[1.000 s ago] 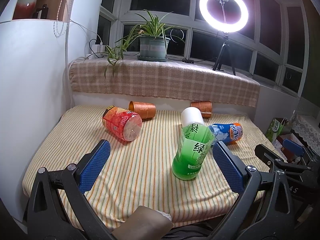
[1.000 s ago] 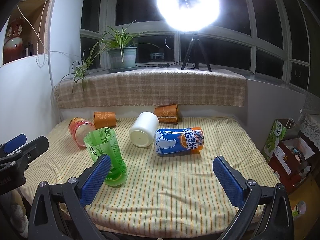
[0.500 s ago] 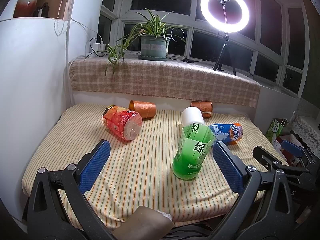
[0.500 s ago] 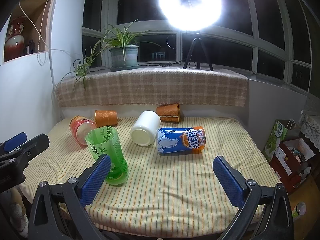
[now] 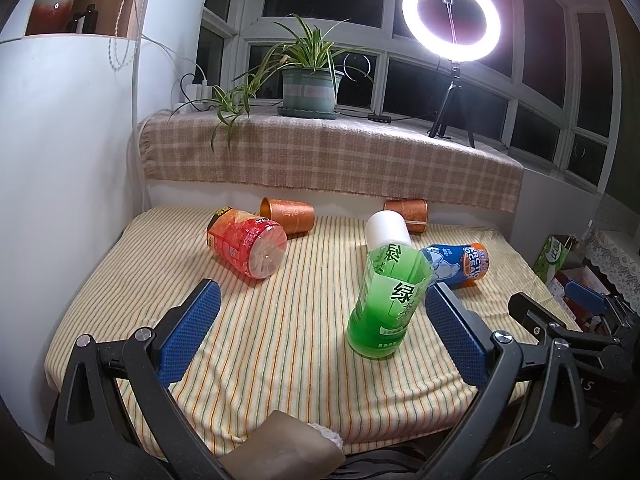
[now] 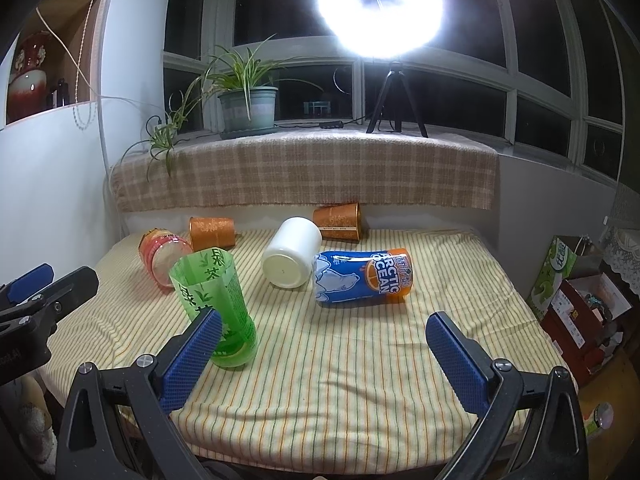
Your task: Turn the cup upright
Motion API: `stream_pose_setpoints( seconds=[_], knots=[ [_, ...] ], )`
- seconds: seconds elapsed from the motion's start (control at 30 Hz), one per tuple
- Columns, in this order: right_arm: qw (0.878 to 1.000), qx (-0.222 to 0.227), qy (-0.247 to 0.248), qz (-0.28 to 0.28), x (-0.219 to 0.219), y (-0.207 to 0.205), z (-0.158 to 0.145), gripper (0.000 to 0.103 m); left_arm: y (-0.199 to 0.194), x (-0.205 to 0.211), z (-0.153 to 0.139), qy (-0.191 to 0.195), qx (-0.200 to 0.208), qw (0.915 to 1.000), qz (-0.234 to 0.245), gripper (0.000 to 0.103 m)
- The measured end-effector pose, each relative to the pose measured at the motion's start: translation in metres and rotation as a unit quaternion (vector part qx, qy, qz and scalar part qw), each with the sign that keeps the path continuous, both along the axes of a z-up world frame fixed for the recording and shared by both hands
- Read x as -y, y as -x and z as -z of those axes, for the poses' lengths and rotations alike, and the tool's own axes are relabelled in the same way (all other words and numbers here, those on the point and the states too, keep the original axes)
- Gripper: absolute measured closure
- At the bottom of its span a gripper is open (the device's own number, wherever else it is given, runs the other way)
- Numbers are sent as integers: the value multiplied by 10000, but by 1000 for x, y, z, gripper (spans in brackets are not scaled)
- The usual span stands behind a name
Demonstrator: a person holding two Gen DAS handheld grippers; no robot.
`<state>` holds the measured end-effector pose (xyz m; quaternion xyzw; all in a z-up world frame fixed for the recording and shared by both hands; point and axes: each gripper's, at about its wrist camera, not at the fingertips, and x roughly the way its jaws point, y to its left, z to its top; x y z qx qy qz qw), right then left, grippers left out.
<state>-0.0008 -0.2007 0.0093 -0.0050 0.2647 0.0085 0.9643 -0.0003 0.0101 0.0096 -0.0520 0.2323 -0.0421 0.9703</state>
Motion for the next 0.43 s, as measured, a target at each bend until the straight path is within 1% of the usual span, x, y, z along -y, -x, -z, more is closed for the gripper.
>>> stream_pose_setpoints(
  seconds=[0.3, 0.43],
  knots=[
    [10000, 4, 5, 2, 0, 0, 0, 0, 1, -1, 2, 35, -5, 9999, -110, 0],
    [10000, -19, 28, -19, 0, -2, 2, 0, 3, 0, 1, -29, 72, 9999, -152, 0]
  ],
)
